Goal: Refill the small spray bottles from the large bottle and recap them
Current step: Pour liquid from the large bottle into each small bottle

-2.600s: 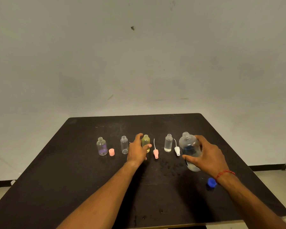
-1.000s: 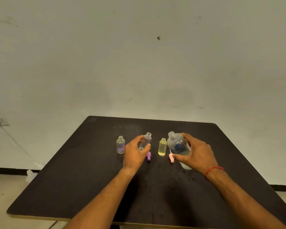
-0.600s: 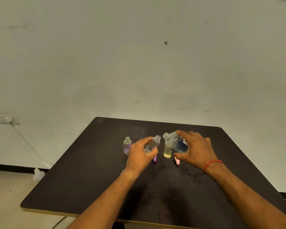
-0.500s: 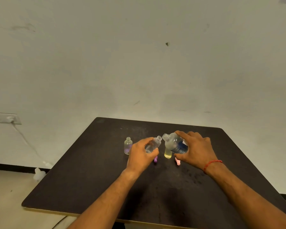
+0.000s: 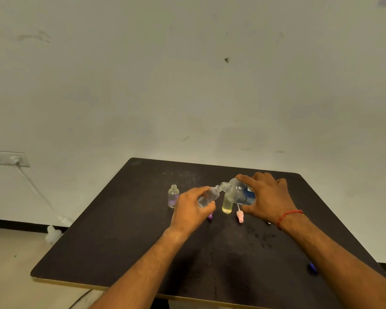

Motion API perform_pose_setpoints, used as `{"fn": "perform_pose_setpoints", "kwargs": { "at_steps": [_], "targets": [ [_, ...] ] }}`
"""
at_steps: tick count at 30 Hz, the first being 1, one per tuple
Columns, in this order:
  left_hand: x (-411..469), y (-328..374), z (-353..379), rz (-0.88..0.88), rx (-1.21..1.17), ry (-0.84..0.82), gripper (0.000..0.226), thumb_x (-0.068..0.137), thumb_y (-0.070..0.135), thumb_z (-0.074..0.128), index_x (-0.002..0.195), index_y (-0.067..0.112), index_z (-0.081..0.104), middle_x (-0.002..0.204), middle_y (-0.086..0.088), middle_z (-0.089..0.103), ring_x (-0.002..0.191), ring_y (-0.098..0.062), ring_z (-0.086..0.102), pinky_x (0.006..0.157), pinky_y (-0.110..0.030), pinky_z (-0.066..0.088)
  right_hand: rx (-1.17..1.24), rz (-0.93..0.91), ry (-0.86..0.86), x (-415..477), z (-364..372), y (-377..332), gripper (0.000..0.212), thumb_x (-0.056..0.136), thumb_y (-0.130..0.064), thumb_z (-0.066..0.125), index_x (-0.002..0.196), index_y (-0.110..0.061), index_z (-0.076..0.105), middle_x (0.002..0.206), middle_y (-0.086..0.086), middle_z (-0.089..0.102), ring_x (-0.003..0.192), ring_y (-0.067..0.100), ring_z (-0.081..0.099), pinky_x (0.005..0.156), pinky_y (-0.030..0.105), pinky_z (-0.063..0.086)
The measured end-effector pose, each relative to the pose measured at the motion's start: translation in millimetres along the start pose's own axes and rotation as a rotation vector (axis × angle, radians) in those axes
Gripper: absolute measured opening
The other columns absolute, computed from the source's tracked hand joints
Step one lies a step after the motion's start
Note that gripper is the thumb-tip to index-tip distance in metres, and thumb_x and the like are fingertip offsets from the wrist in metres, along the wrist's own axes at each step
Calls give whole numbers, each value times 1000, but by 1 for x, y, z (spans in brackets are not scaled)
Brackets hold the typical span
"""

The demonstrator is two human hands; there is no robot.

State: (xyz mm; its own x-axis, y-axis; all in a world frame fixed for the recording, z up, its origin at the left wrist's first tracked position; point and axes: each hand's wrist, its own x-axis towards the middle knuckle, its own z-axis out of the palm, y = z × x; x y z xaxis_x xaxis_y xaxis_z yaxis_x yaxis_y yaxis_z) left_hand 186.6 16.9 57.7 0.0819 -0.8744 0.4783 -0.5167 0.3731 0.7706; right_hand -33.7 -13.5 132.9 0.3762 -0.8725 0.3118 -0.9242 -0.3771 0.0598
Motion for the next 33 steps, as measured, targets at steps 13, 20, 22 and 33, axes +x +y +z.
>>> {"fn": "perform_pose_setpoints", "kwargs": {
  "at_steps": [13, 20, 22, 33],
  "targets": [
    [0, 0, -3, 8, 61, -7, 33, 84, 22, 73, 116, 29, 71, 100, 14, 67, 92, 6, 65, 80, -10, 52, -119, -56, 28, 6, -12, 2, 78, 76, -54, 67, 143, -47, 28, 123, -6, 48, 118, 16, 41, 97, 42, 33],
    [1, -3, -4, 26, 89, -6, 32, 83, 26, 73, 115, 32, 71, 100, 17, 66, 96, 0, 64, 85, -20, 56, -143, -80, 38, 9, -15, 1, 76, 77, -54, 67, 143, -48, 29, 123, -6, 48, 118, 16, 41, 96, 42, 30],
    [1, -3, -3, 18, 87, -12, 33, 83, 27, 73, 116, 32, 70, 103, 17, 66, 98, -1, 64, 86, -22, 57, -147, -82, 38, 9, -16, 1, 76, 77, -53, 67, 142, -48, 29, 123, -6, 48, 118, 16, 41, 96, 42, 30],
    [2, -2, -1, -11, 76, -31, 40, 85, 27, 74, 125, 28, 68, 115, 11, 69, 103, -4, 64, 88, -16, 53, -173, -98, 38, 10, -22, 2, 76, 77, -54, 67, 142, -47, 30, 125, -6, 47, 119, 16, 40, 95, 42, 30]
  ]
}}
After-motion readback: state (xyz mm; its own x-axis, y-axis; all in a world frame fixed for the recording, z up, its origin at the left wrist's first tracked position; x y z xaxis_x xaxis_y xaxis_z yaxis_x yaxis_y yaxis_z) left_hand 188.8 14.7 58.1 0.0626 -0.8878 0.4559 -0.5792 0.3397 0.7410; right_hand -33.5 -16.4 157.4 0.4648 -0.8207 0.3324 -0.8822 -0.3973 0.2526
